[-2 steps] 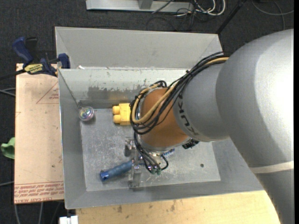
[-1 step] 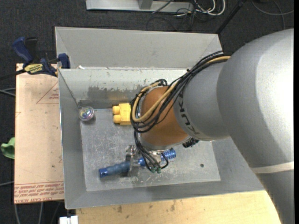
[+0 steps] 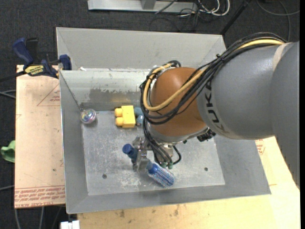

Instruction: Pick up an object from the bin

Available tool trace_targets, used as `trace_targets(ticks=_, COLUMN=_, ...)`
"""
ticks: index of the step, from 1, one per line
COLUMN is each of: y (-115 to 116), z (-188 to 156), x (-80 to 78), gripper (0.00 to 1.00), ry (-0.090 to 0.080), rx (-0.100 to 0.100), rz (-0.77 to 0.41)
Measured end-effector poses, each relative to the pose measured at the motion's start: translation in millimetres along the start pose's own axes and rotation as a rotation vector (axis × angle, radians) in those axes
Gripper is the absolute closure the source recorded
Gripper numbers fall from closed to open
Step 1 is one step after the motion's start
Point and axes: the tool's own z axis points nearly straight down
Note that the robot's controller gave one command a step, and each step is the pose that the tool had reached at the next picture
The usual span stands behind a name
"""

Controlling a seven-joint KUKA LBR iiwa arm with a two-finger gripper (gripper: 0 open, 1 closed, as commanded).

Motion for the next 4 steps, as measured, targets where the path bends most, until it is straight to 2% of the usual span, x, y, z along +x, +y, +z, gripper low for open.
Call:
trace_targets(ticks=1, y=1, z=-59, x=-3.8, gripper=1.00, ry=-0.002, rx=0.000, rz=0.023)
trace_targets(ticks=2, y=-78, z=53, x=-32.0, gripper=1.00, ry=0.013, rx=0.007, rz=-0.099)
trace_targets(ticks=3, y=-74, z=50, x=-32.8, gripper=0.00, ry=0.007, rx=0.003, rz=-0.102)
trace_targets(ticks=4, y=-49, z=116, x=-33.1, gripper=0.00, ry=0.012, rx=0.002, rz=-0.075)
